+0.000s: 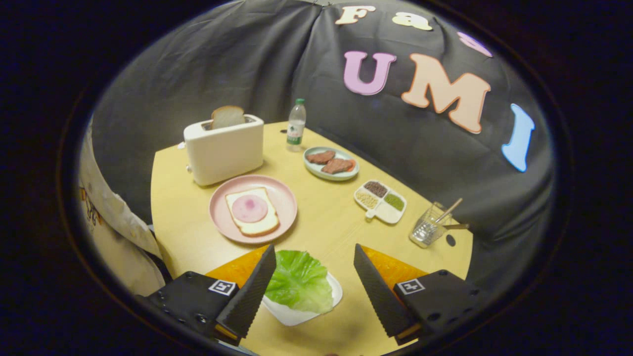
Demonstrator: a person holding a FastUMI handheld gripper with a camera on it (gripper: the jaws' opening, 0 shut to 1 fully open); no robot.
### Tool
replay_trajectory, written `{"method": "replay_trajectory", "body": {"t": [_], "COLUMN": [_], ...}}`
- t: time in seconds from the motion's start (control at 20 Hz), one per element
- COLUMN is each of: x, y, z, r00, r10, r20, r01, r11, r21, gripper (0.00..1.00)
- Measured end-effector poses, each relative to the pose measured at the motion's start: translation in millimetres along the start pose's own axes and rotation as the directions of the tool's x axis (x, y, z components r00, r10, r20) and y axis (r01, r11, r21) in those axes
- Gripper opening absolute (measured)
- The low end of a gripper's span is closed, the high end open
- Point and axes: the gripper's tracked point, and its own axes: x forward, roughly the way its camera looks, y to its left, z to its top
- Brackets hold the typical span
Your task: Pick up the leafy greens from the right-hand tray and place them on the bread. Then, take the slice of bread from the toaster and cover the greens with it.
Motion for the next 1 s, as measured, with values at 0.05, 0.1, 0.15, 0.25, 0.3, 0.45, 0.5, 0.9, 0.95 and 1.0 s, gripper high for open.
{"method": "replay_trajectory", "body": {"t": [0.05,0.1,0.15,0.25,0.3,0.45,0.5,0.9,0.95,1.0], "x": [5,10,14,23,28,41,45,63,63,63], "y": [3,6,7,9,9,6,5,3,4,5], "z": [-9,-18,-27,-43,-49,-68,-77,-119,-120,-120], "r00": [0.999,0.997,0.995,0.988,0.984,0.971,0.966,0.924,0.920,0.918], "r10": [0.020,0.037,0.049,0.070,0.081,0.097,0.098,0.115,0.128,0.134], "r20": [-0.032,-0.063,-0.090,-0.140,-0.159,-0.220,-0.239,-0.364,-0.370,-0.373], "r01": [-0.020,-0.038,-0.052,-0.078,-0.091,-0.111,-0.114,-0.136,-0.144,-0.145], "r11": [1.000,0.999,0.998,0.996,0.994,0.992,0.992,0.990,0.989,0.989], "r21": [-0.012,-0.023,-0.034,-0.050,-0.053,-0.053,-0.053,-0.032,-0.015,-0.001], "gripper": [1.00,1.00,1.00,1.00,1.00,1.00,1.00,1.00,1.00,1.00]}}
